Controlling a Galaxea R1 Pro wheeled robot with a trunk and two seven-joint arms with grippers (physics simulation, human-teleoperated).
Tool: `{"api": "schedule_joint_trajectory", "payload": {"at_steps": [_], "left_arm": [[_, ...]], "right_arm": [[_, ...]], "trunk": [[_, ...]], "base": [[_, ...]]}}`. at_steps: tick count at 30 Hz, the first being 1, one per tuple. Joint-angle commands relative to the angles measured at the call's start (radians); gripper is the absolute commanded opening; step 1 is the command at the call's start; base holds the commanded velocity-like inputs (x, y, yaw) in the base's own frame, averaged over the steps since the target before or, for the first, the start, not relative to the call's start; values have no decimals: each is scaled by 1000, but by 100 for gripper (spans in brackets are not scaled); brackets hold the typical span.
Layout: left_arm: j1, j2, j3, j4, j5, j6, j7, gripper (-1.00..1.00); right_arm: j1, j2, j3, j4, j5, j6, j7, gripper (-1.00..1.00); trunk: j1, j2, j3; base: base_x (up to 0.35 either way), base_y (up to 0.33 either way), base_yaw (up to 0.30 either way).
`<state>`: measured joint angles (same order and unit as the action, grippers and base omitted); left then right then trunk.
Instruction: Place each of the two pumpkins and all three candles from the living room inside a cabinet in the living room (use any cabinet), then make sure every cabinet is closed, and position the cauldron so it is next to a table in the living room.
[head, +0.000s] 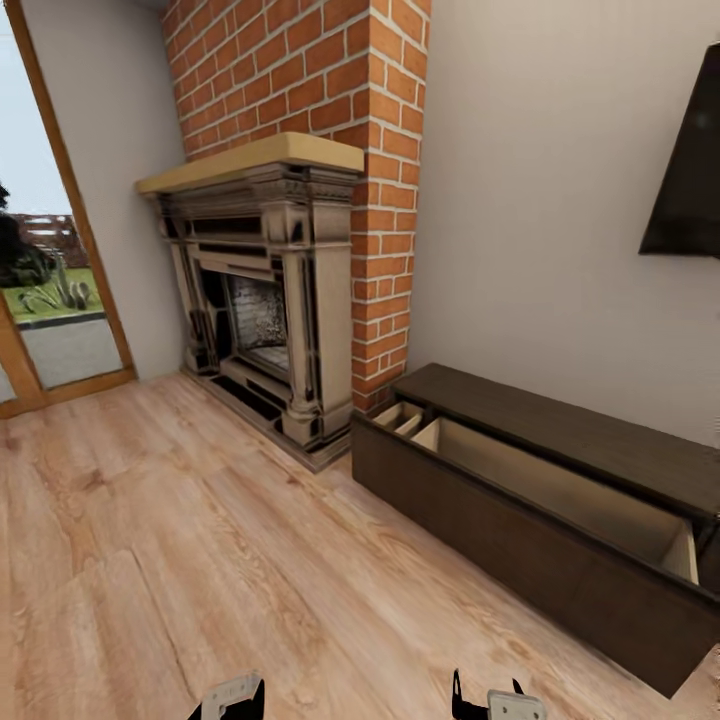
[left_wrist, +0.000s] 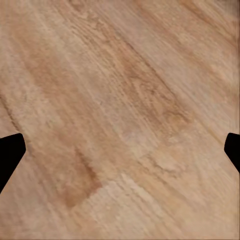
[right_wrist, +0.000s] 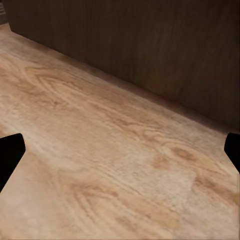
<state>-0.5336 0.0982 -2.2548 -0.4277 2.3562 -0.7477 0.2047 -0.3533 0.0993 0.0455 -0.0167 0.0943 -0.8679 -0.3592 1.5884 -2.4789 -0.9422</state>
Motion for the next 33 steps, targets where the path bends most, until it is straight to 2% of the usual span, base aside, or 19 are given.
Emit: {"api": "schedule_joint_trajectory", "payload": {"at_steps": [1, 15, 33], "left_arm": [[-2, 0, -8, -3, 0, -6, 7, 100], [-2, -3, -8, -3, 0, -4, 8, 100], [-2, -3, -8, -3, 0, -4, 9, 100]], "right_arm": [[-1, 0, 4, 1, 8, 0, -10, 100], [-1, -1, 4, 1, 8, 0, -10, 100], [-1, -3, 4, 1, 8, 0, -9, 100]], "trunk": [[0, 0, -1], [0, 0, -1], [0, 0, -1]], "base": [[258, 200, -300], [276, 183, -300], [20, 6, -300]]}}
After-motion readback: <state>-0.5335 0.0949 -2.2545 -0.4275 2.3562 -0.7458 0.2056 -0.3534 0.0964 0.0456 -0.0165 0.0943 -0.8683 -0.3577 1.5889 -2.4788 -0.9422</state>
